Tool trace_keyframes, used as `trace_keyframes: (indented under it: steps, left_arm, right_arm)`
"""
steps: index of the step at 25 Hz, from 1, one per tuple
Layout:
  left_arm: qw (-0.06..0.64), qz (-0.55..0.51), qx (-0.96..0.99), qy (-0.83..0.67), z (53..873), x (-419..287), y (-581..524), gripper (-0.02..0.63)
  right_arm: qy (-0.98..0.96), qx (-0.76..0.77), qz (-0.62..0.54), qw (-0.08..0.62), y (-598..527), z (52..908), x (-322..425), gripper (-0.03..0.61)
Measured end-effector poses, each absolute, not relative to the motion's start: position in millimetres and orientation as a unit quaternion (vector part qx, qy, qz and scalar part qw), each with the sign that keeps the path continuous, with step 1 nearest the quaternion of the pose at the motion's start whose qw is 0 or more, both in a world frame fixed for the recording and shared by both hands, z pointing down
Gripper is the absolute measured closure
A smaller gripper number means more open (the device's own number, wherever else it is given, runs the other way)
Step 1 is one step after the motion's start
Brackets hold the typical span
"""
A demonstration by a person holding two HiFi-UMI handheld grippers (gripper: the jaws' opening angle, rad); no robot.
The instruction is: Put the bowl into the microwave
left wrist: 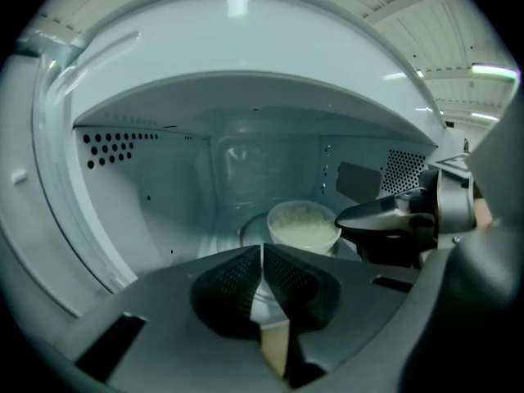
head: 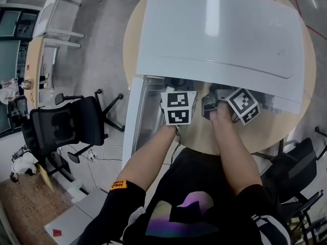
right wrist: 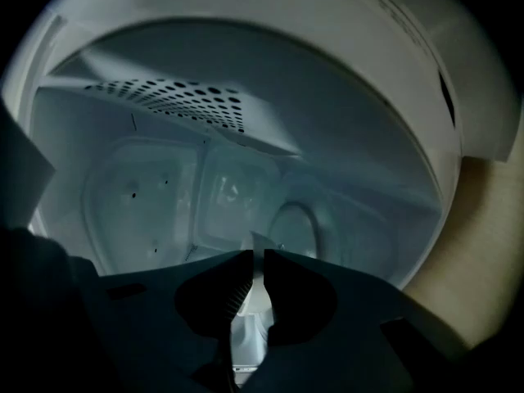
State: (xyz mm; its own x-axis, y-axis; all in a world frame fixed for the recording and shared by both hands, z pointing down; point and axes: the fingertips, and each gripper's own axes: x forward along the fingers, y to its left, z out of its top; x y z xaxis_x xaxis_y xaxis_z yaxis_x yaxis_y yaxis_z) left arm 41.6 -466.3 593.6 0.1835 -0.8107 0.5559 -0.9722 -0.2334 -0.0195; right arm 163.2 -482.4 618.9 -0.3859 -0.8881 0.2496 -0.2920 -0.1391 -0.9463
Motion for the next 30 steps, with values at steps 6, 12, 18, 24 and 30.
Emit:
trace_keyframes:
  steps: [6, 12, 18, 24, 30]
  left_arm:
    - [0.174, 0.236, 0.75, -0.593, 595, 39, -469, 0.56]
    - [0.178, 0.23, 0.751, -0.593, 595, 37, -470, 0.56]
    - [0.184, 0.218, 0.754, -0.591, 593, 36, -469, 0.56]
    - [0.189, 0.211, 0.754, -0.593, 589, 32, -466, 0.56]
    - [0.196, 0.206, 0.757, -0.589, 585, 36, -461, 0.56]
  right_arm:
    - [0.596, -0.494, -0.58, 0.255, -485, 622, 161, 0.528]
    - [0.595, -0.501, -0.573, 0.258, -492, 622, 159, 0.528]
    - [0.594, -0.503, -0.568, 0.268, -494, 624, 159, 0.528]
    - [0.602, -0.498, -0.563, 0.271, -494, 620, 157, 0.526]
    - [0.603, -0.505, -0.553, 0.275, -482, 613, 169, 0.526]
